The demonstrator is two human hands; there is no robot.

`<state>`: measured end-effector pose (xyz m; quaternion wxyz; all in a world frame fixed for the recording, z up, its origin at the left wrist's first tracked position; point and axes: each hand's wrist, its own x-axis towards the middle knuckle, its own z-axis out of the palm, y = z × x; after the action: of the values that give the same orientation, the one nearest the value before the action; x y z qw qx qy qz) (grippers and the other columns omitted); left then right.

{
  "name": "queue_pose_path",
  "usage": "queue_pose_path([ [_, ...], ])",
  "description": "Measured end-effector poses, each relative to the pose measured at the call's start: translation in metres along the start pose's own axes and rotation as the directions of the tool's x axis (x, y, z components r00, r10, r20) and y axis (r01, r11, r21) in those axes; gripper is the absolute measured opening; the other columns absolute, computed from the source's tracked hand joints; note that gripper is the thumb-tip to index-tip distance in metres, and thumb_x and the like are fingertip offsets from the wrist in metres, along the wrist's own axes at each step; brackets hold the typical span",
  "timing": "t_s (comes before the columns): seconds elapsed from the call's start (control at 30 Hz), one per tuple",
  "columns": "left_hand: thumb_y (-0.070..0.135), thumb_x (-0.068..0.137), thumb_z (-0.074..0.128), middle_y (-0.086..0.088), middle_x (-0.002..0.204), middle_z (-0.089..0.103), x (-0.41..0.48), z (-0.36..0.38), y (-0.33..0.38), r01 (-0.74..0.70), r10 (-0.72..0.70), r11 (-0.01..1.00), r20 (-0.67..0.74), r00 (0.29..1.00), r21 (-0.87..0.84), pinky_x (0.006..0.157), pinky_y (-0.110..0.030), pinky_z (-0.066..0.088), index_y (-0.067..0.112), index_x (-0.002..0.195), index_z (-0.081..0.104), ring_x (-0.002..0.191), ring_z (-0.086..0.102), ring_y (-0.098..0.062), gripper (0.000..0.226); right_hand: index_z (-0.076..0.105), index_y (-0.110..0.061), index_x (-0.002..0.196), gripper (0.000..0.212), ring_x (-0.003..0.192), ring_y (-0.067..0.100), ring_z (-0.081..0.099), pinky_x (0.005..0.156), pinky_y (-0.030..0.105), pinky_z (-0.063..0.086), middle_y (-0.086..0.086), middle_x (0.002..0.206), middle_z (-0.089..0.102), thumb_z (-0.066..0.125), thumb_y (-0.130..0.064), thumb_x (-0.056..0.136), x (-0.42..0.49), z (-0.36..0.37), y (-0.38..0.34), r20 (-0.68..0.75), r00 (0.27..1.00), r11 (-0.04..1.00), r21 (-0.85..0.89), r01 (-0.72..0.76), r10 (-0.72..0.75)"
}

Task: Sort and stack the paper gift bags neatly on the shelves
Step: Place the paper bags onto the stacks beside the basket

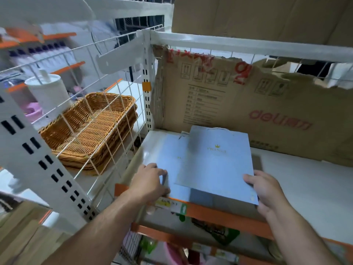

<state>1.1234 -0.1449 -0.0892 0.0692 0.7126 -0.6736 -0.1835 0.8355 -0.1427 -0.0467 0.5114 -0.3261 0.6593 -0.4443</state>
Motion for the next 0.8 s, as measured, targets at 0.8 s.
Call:
queue_pose_path([
  [0.8, 0.048, 0.093, 0.053, 0.001, 0.148, 0.045, 0.001, -0.023, -0.012, 0.051, -0.086, 0.969, -0.138, 0.987, -0.243, 0.112, -0.043, 0.036, 0.024, 0.146, 0.045, 0.139, 0.034, -0.022, 0.059, 0.054, -0.017, 0.098, 0.033, 0.085, 0.022, 0.064, 0.074, 0.04, 0.057, 0.001, 0.095, 0.064, 0.073, -0.035, 0.077, 0.03, 0.074, 0.035, 0.063, 0.986, 0.619, -0.771, 0.147, -0.156],
])
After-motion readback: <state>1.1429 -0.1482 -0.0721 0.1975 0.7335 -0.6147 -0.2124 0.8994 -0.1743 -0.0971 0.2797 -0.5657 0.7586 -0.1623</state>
